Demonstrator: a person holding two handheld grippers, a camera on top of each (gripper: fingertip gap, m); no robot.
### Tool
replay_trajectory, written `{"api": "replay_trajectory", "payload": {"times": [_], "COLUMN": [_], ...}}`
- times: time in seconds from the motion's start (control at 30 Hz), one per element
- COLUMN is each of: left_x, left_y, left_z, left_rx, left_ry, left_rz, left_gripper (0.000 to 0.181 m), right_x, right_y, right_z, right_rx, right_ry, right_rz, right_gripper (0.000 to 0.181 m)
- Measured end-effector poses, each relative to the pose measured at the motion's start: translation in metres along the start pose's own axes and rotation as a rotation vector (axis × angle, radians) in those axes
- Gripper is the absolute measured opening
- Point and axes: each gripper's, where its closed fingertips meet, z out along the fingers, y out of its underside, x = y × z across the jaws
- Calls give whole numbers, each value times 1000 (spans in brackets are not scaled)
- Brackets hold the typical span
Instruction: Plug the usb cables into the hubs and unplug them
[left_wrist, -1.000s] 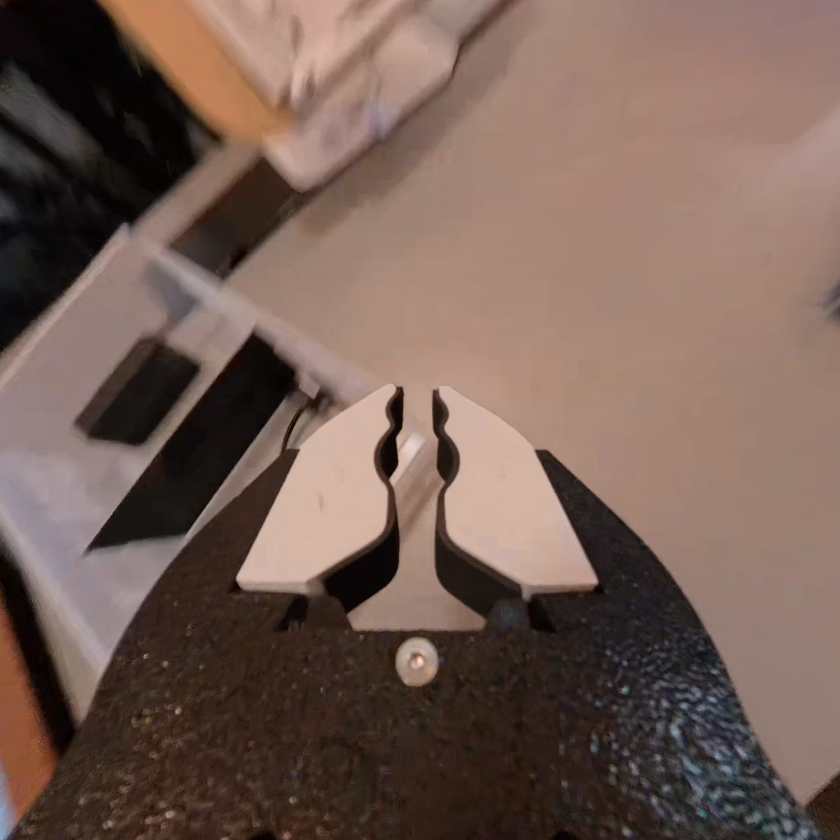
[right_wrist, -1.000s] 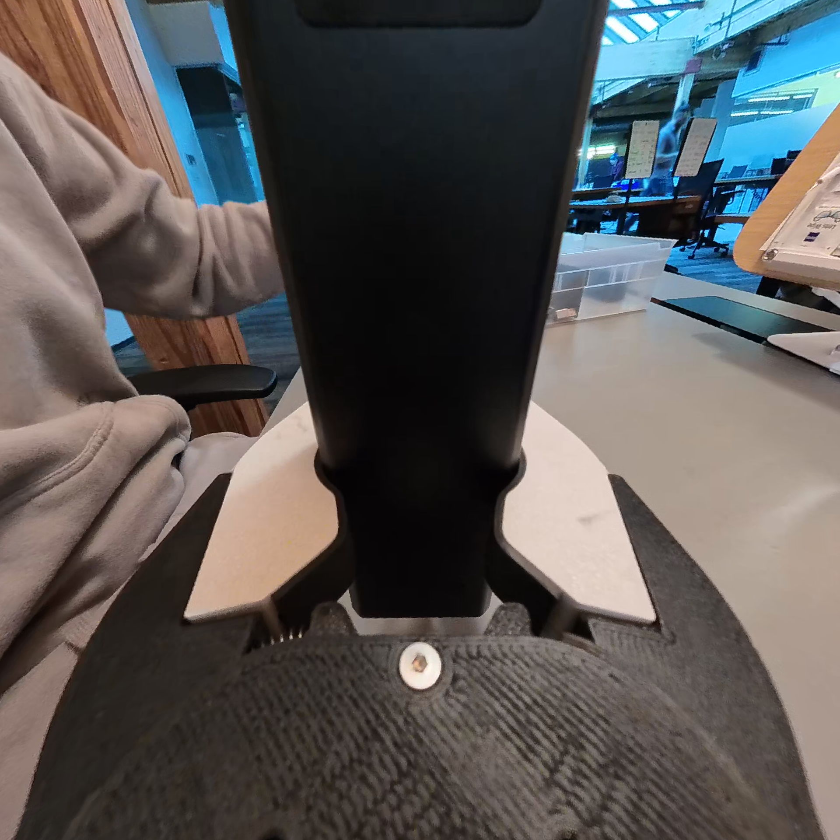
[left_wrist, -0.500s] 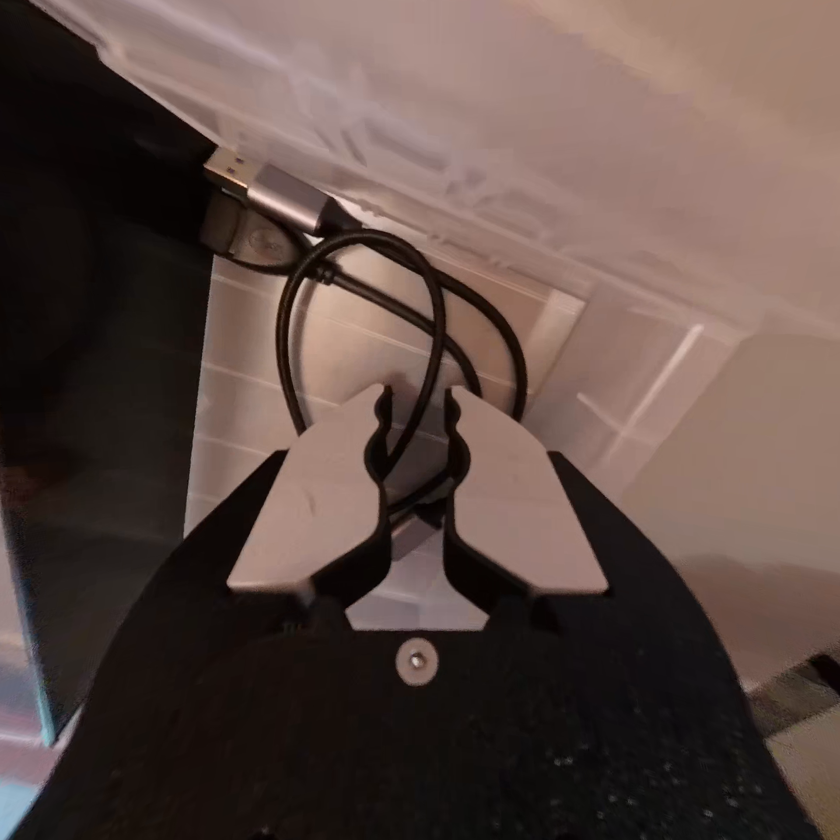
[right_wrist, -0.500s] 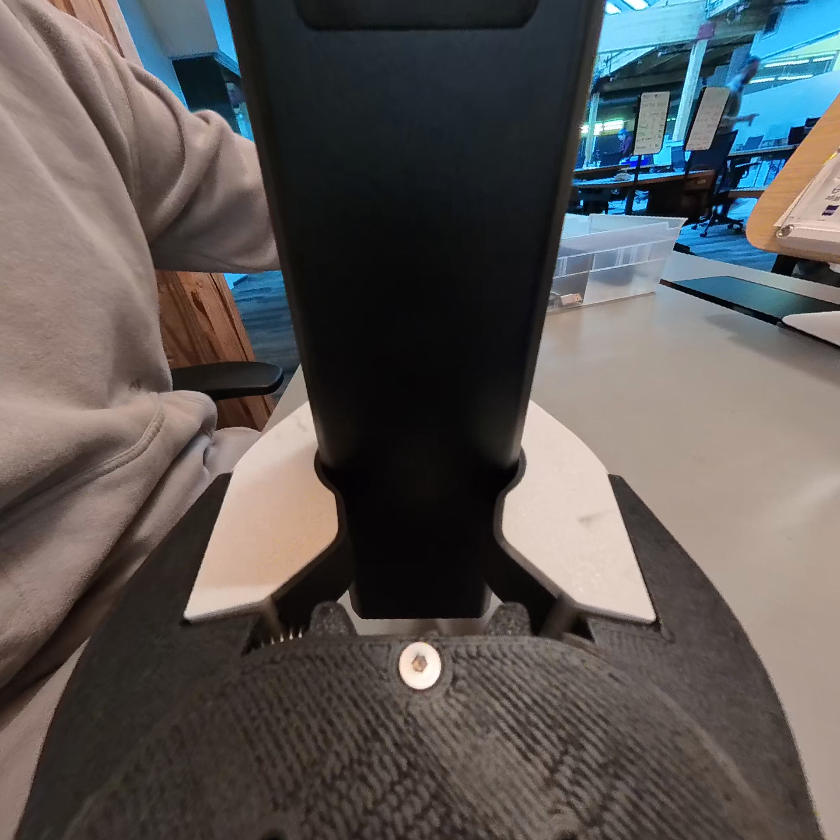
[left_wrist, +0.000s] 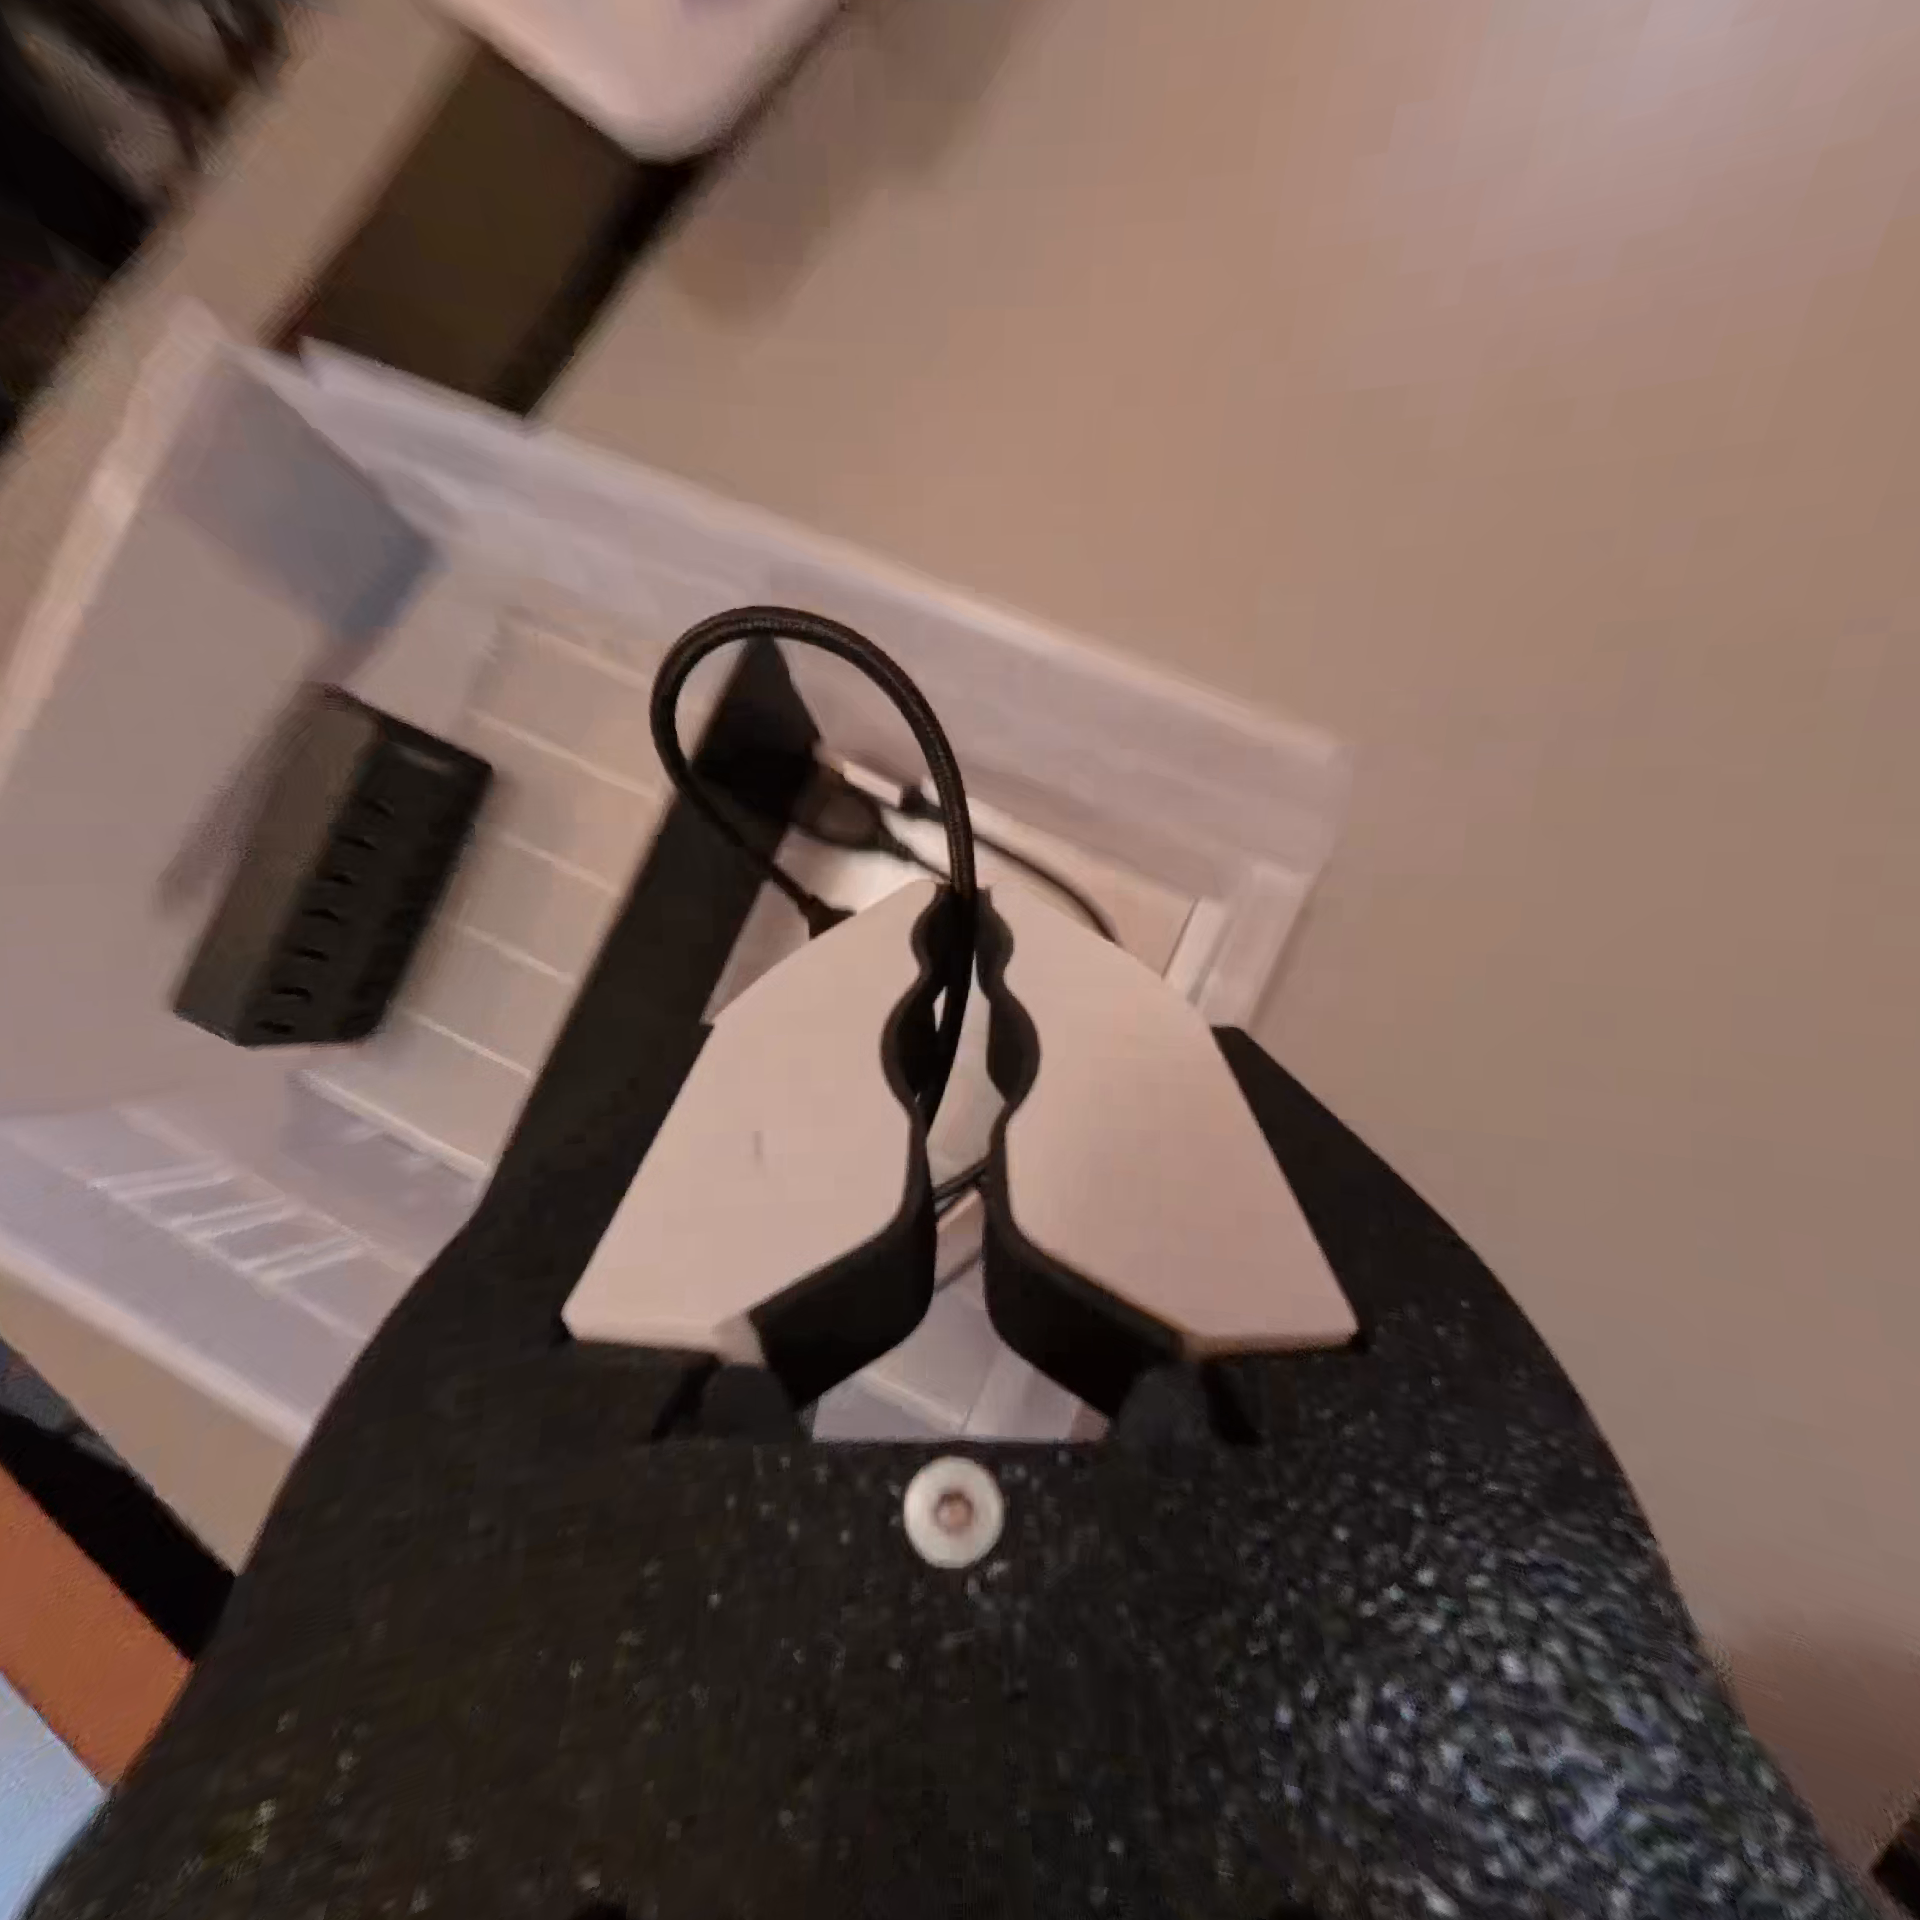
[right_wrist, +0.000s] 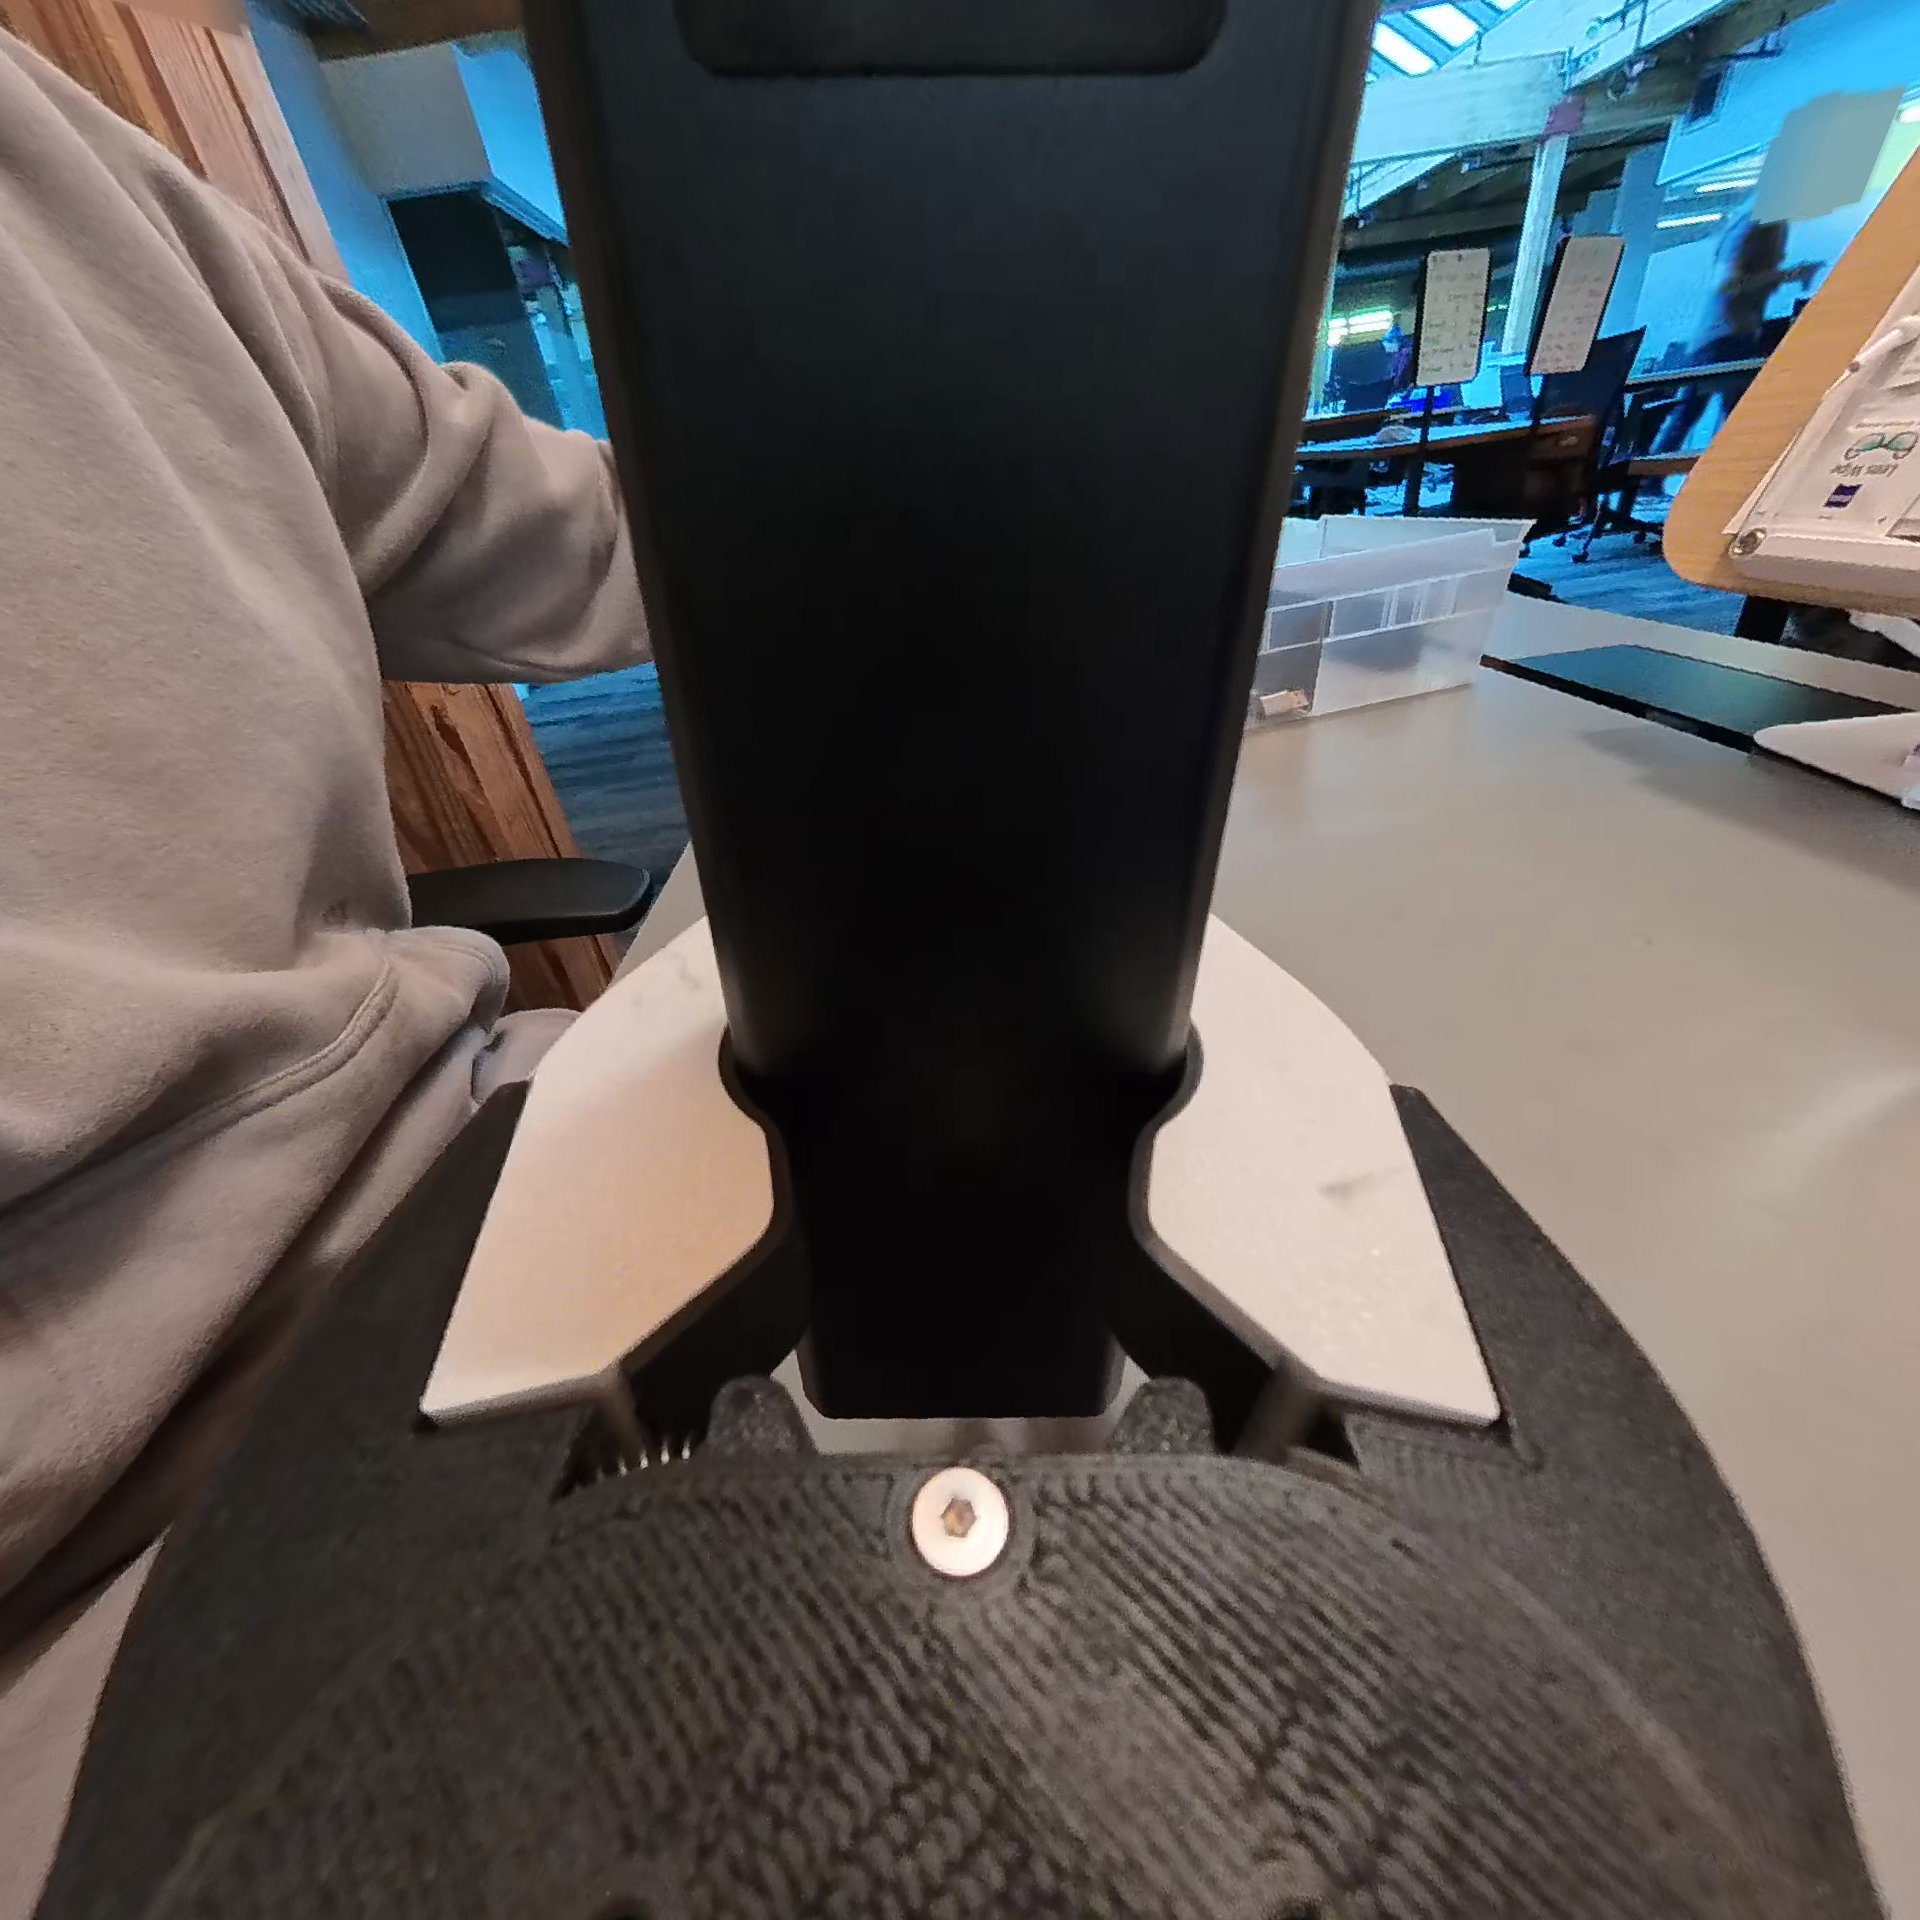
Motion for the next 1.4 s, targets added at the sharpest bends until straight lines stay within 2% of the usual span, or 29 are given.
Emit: {"api": "replay_trajectory", "payload": {"times": [0.03, 0.13, 0.2, 0.27, 0.37, 0.43, 0.5, 0.57, 0.63, 0.7, 0.73, 0.83, 0.9, 0.97, 1.03, 1.07, 1.13, 1.2, 1.27, 1.33, 1.4], "left_x": [6, 37, 67, 102, 165, 212, 253, 287, 310, 319, 321, 318, 307, 297, 297, 297, 278, 264, 254, 253, 262], "left_y": [-17, -66, -95, -116, -128, -119, -97, -76, -58, -44, -40, -32, -17, -8, -3, -5, -19, -24, -30, -46, -63], "left_z": [-16, -54, -63, -57, -19, 19, 58, 86, 100, 106, 107, 108, 108, 106, 99, 95, 90, 91, 93, 93, 97], "left_rx": [78, 253, 323, 353, 329, 277, 180, 118, 85, 43, 42, 68, 31, 21, 47, 78, 156, 165, 169, 221, 234], "left_ry": [2, 14, 29, 46, 115, 156, 161, 175, 197, 173, 152, 104, 81, 52, 94, 111, 12, -34, -77, -97, -74], "left_rz": [14, 110, 196, 301, 474, 679, 895, 1051, 1133, 1177, 1178, 1075, 965, 795, 600, 496, 214, -84, -303, -399, -423], "left_gripper": [3, 3, 3, 3, 3, 3, 3, 3, 3, 3, 3, 4, 6, 10, 13, 15, 17, 22, 26, 29, 26], "right_x": [0, 0, -1, -1, -2, -3, -2, -3, -4, -5, -6, -6, -7, -8, -9, -8, -9, -9, -9, -9, -8], "right_y": [0, 0, 0, 1, 0, -2, -4, -6, -7, -8, -8, -10, -11, -12, -12, -12, -11, -11, -12, -13, -15], "right_z": [0, 0, 0, 1, 0, -2, -4, -5, -7, -8, -8, -10, -11, -12, -12, -12, -11, -11, -12, -14, -15], "right_rx": [2, 1, -3, -6, 3, 18, 35, 50, 61, 70, 75, 88, 98, 106, 108, 107, 103, 101, 107, 119, 131], "right_ry": [-1, 0, -5, -5, -11, -9, -4, -7, -13, -20, -24, -32, -40, -44, -47, -45, -47, -47, -49, -49, -45], "right_rz": [1, -2, -6, -7, -11, -14, -19, -25, -25, -27, -28, -21, -23, -29, -29, -30, -31, -31, -30, -30, -29], "right_gripper": [76, 73, 73, 73, 73, 72, 72, 72, 72, 76, 72, 72, 72, 72, 72, 72, 72, 72, 72, 72, 72]}}
